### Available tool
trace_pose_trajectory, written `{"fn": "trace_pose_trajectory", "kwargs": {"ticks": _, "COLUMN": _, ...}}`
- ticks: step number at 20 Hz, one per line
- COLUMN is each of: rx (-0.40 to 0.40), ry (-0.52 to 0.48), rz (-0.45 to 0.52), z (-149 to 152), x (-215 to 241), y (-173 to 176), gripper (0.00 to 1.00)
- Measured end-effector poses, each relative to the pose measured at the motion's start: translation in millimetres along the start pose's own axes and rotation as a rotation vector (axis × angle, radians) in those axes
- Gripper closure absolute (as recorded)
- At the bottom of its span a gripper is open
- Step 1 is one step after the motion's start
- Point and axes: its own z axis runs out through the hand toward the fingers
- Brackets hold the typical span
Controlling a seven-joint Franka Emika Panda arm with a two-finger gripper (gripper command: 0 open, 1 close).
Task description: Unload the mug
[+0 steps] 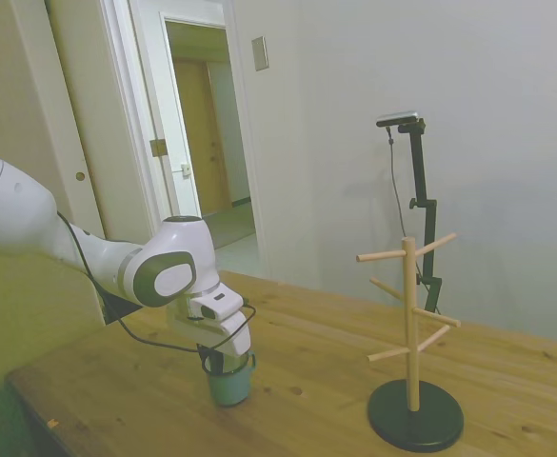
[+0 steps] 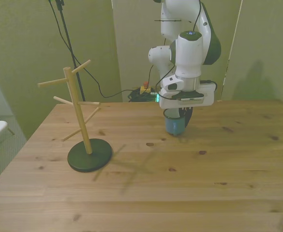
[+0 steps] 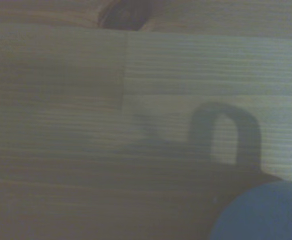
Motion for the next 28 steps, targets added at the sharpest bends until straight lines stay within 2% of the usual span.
{"fn": "trace_pose_trajectory", "kwargs": {"ticks": 7, "rx": -0.009, "ry": -0.007, "rz": 0.009, "z": 5.4, "x": 5.6, "y": -4.4, "gripper": 1.00}}
{"fn": "trace_pose_trajectory", "kwargs": {"ticks": 8, "rx": -0.011, "ry": -0.008, "rz": 0.010, "z": 5.5, "x": 6.1, "y": -4.9, "gripper": 0.00}}
{"fn": "trace_pose_trajectory", "kwargs": {"ticks": 24, "rx": -0.027, "ry": -0.002, "rz": 0.015, "z": 3.3, "x": 9.1, "y": -7.2, "gripper": 0.00}}
{"fn": "trace_pose_trajectory", "kwargs": {"ticks": 28, "rx": -0.023, "ry": 0.002, "rz": 0.014, "z": -8.7, "x": 7.9, "y": -6.4, "gripper": 0.00}}
